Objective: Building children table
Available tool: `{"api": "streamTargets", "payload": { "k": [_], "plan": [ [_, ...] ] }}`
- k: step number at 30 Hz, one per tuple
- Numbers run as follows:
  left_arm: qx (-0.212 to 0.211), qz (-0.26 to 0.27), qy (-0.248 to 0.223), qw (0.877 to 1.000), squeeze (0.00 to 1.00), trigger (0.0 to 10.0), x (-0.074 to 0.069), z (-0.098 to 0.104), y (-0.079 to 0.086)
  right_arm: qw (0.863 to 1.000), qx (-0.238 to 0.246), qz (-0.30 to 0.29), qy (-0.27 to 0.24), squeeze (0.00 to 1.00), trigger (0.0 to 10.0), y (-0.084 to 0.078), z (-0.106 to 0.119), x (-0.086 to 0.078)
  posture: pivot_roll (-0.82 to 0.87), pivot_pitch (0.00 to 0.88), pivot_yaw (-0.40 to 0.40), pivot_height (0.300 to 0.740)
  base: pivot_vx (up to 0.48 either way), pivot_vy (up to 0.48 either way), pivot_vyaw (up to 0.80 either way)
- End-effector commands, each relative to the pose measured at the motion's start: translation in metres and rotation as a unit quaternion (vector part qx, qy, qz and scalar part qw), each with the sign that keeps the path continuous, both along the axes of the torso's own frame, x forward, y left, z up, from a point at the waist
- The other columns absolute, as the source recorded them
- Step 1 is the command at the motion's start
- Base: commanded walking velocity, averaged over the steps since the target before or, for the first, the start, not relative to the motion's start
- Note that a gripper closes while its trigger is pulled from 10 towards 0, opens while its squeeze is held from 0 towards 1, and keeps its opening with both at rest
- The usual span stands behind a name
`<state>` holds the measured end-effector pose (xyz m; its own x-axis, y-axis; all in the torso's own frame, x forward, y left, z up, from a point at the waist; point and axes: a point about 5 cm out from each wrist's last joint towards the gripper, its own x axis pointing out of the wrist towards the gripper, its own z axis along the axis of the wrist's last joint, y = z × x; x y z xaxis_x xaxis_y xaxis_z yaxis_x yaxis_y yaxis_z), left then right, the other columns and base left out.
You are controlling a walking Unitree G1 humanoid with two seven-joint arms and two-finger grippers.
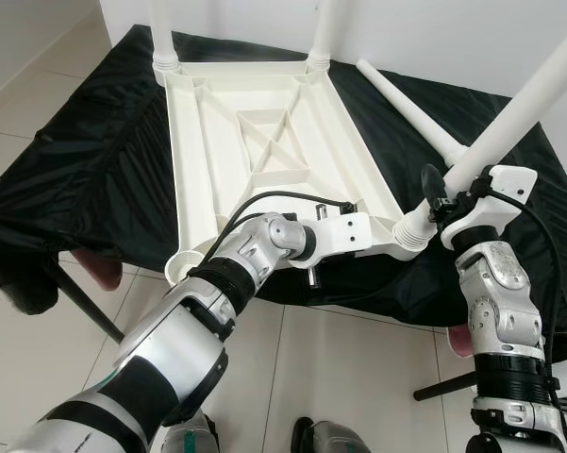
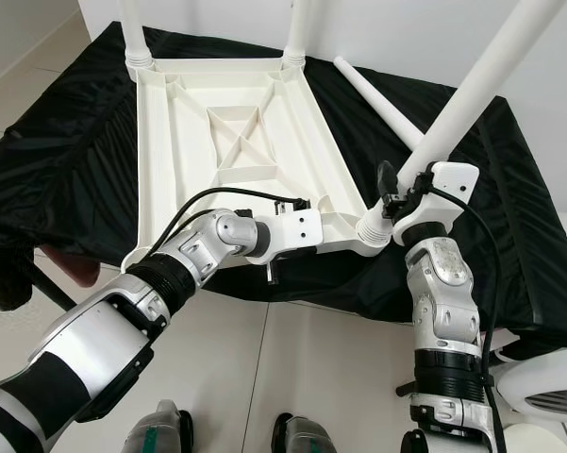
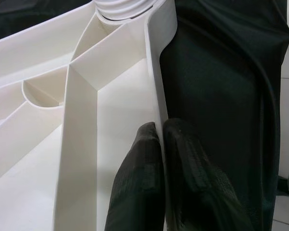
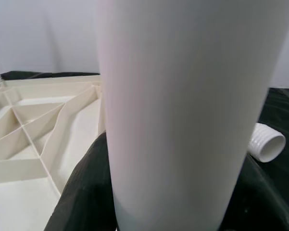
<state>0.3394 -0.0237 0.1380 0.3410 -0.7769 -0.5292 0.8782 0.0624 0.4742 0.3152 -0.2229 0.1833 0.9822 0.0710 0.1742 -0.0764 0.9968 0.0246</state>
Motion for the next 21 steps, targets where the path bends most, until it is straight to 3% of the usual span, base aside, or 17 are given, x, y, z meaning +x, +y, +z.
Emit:
{"api": "streamTargets", "payload": {
  "k": [1, 10, 21],
  "plan": [
    [0.045, 0.014, 0.021, 0.999, 0.00, 10.0, -0.0012, -0.0186, 0.0118, 0.996, 0.008, -0.009, 0.087, 0.00, 10.0, -0.0088, -0.0360, -0.0012, 0.02, 0.072, -0.040, 0.740, 0.000, 0.000, 0.00],
    [0.044, 0.012, 0.020, 0.999, 0.00, 10.0, -0.0015, -0.0180, 0.0110, 0.996, -0.013, 0.034, 0.083, 0.00, 10.0, -0.0135, -0.0344, 0.0077, 0.02, 0.072, -0.038, 0.740, 0.000, 0.000, 0.00],
    [0.043, 0.013, 0.020, 0.999, 0.00, 10.0, -0.0012, -0.0172, 0.0110, 0.993, -0.031, 0.085, 0.079, 0.00, 10.0, -0.0163, -0.0405, 0.0071, 0.03, 0.079, -0.041, 0.740, 0.000, 0.000, 0.00]
  ]
}}
